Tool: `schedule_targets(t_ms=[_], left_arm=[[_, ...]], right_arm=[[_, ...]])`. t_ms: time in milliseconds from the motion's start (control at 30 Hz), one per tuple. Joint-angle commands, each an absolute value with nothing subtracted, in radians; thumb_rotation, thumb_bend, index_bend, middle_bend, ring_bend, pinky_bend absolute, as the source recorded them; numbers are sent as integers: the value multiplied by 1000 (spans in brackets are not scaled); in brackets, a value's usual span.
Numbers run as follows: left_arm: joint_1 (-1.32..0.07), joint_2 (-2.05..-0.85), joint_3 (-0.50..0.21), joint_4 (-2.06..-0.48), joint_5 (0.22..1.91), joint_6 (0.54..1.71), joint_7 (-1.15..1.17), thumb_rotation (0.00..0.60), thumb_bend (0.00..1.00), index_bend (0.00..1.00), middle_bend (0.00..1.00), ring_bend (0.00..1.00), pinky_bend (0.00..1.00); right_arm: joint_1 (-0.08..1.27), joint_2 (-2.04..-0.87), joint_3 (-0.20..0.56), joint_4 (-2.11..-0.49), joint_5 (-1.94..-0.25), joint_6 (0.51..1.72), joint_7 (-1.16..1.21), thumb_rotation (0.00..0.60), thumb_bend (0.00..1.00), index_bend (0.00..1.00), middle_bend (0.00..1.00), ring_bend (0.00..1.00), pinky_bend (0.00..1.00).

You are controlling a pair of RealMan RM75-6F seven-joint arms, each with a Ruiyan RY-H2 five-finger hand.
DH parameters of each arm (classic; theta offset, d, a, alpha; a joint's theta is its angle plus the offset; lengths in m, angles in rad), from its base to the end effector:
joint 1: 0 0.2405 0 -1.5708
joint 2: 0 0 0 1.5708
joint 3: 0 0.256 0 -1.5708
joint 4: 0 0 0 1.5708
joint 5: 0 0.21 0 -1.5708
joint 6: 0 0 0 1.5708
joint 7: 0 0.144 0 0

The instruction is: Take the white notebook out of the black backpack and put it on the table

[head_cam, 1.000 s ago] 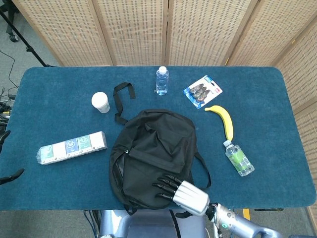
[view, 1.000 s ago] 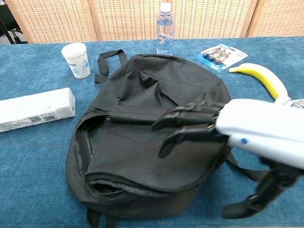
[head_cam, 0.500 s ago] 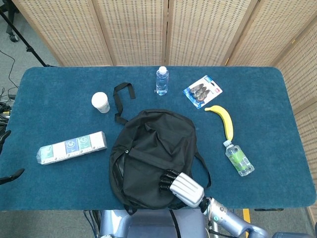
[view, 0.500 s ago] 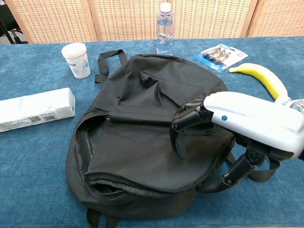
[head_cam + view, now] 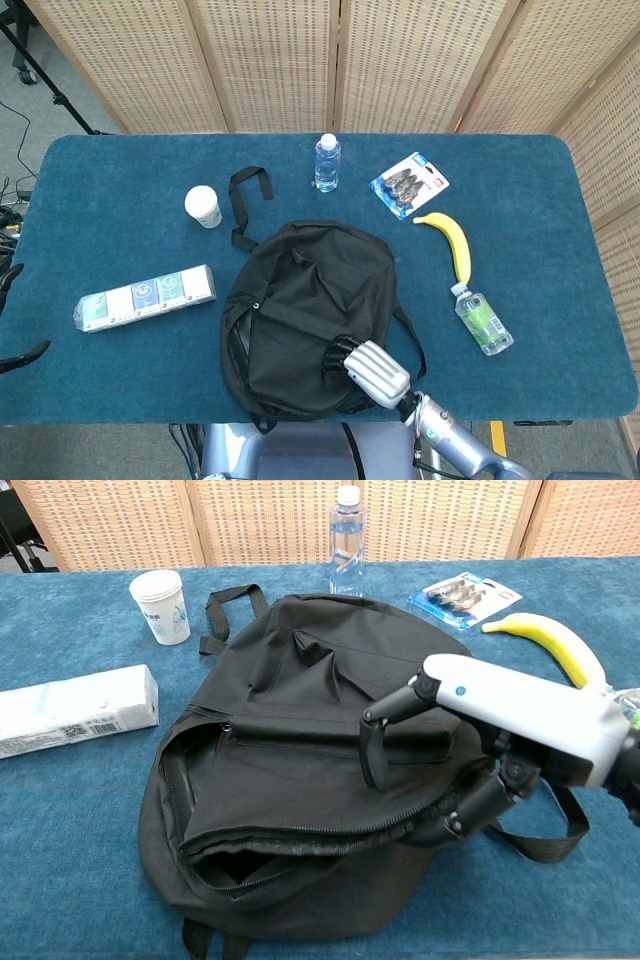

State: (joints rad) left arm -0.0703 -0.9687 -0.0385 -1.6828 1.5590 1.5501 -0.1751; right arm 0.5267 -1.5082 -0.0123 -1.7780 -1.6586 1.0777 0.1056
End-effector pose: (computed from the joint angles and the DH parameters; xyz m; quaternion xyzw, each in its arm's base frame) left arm -0.2981 0.1734 0.2031 -0.5811 -0.3909 -0.4399 0.5621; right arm -0.1149 -0.2092 -0.0187 0.7189 -0.4661 0.4919 0.1550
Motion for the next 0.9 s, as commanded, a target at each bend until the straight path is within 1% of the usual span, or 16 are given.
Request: schedule_targets(t_ms=[33, 200, 267, 333, 433, 500, 600, 700, 733, 800, 867, 900], left_arm=[[-75, -976, -31, -1675, 1585, 1550, -171, 600, 145, 0, 0, 0, 0], [-88, -992, -10, -1660, 1658, 1553, -182, 600, 149, 0, 0, 0, 0], [-93, -998, 0, -1659, 1685, 1551, -181, 600, 149, 0, 0, 0, 0], [-97, -1004, 7, -1659, 1703, 1550, -175, 600, 150, 0, 0, 0, 0], [-101, -1012, 13, -1659, 1720, 1548, -170, 600, 150, 0, 0, 0, 0], [-112, -1022, 24, -1662, 1753, 1541, -174, 600, 152, 0, 0, 0, 0], [-131, -1032, 41, -1650, 1800, 1530, -192, 600, 153, 0, 0, 0, 0], [-135, -1035, 42, -1648, 1803, 1532, -196, 600, 154, 0, 0, 0, 0], [-136, -1036, 41, -1648, 1802, 1533, -196, 600, 154, 0, 0, 0, 0], [-137, -1036, 40, -1648, 1798, 1536, -198, 600, 154, 0, 0, 0, 0], [-137, -1036, 40, -1646, 1795, 1539, -199, 600, 154, 0, 0, 0, 0], [-137, -1036, 41, -1645, 1795, 1541, -201, 600, 154, 0, 0, 0, 0]], right_arm=[[526, -1529, 44, -1822, -1528, 1049, 91, 600, 260, 577, 502, 321, 213], [532, -1560, 127, -1857, -1381, 1057, 43, 600, 261, 585, 508, 321, 217], [539, -1570, 159, -1864, -1329, 1059, 18, 600, 288, 591, 513, 323, 223], [544, -1577, 182, -1871, -1286, 1061, 4, 600, 311, 596, 518, 325, 225], [549, -1584, 205, -1879, -1241, 1064, -9, 600, 311, 604, 527, 334, 247], [551, -1591, 230, -1887, -1196, 1077, -16, 600, 311, 611, 535, 346, 280], [560, -1599, 255, -1880, -1153, 1093, -50, 600, 311, 627, 556, 380, 362], [564, -1606, 261, -1873, -1142, 1105, -68, 600, 315, 646, 586, 429, 483], [565, -1607, 262, -1872, -1137, 1105, -69, 600, 336, 651, 594, 441, 512], [568, -1608, 265, -1868, -1136, 1105, -65, 600, 405, 656, 604, 458, 539], [571, -1609, 268, -1863, -1137, 1102, -58, 600, 538, 666, 618, 479, 580], [572, -1610, 269, -1862, -1137, 1102, -54, 600, 584, 668, 623, 485, 587]])
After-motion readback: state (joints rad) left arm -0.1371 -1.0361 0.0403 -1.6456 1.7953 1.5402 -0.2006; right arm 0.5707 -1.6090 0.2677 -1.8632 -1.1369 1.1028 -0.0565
